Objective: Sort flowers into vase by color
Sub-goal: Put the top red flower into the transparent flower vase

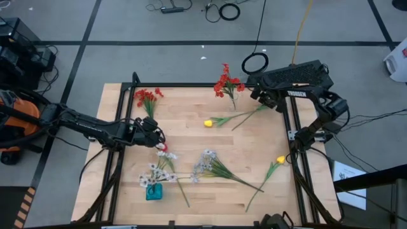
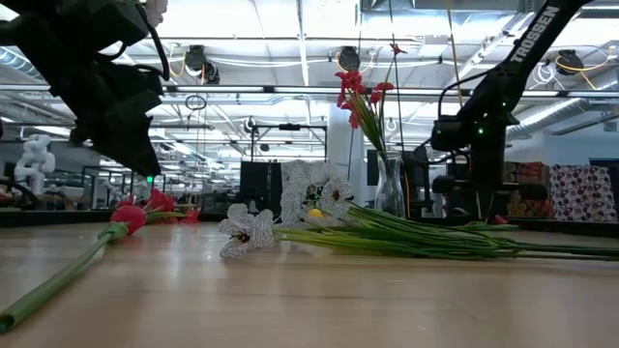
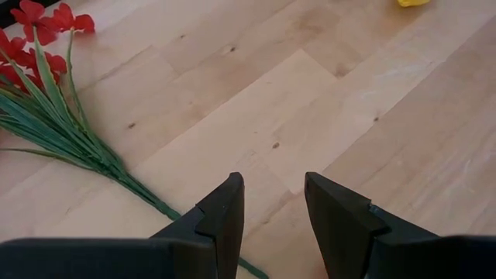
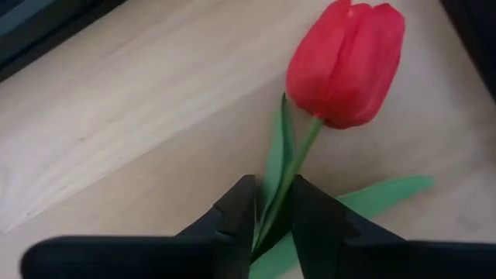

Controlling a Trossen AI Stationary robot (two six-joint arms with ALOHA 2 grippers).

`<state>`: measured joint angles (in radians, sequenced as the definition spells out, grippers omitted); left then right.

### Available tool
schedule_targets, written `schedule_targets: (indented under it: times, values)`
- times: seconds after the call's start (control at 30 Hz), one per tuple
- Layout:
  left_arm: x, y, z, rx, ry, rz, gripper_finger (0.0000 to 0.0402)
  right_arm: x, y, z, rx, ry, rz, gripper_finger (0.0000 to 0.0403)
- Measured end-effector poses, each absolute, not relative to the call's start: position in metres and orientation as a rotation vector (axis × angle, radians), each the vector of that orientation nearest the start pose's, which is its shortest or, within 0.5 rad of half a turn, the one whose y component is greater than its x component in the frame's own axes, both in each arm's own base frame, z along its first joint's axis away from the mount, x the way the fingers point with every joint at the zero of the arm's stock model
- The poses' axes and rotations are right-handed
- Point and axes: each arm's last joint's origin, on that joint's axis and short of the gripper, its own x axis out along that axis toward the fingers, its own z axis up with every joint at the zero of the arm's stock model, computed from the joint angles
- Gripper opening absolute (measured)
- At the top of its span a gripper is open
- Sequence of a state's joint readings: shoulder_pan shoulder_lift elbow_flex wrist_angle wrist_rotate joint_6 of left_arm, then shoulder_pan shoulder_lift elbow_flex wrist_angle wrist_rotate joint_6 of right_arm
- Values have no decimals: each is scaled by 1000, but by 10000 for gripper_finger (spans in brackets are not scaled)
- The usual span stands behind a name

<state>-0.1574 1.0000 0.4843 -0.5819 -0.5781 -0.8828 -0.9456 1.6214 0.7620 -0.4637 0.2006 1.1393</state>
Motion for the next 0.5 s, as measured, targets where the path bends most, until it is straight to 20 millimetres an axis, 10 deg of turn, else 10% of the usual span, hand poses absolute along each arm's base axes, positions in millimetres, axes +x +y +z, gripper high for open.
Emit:
schedule_targets:
  times: [0.5]
  values:
    - [162, -10, 175, -393, 774, 781, 144, 160, -201, 142, 1224, 750, -1504, 3]
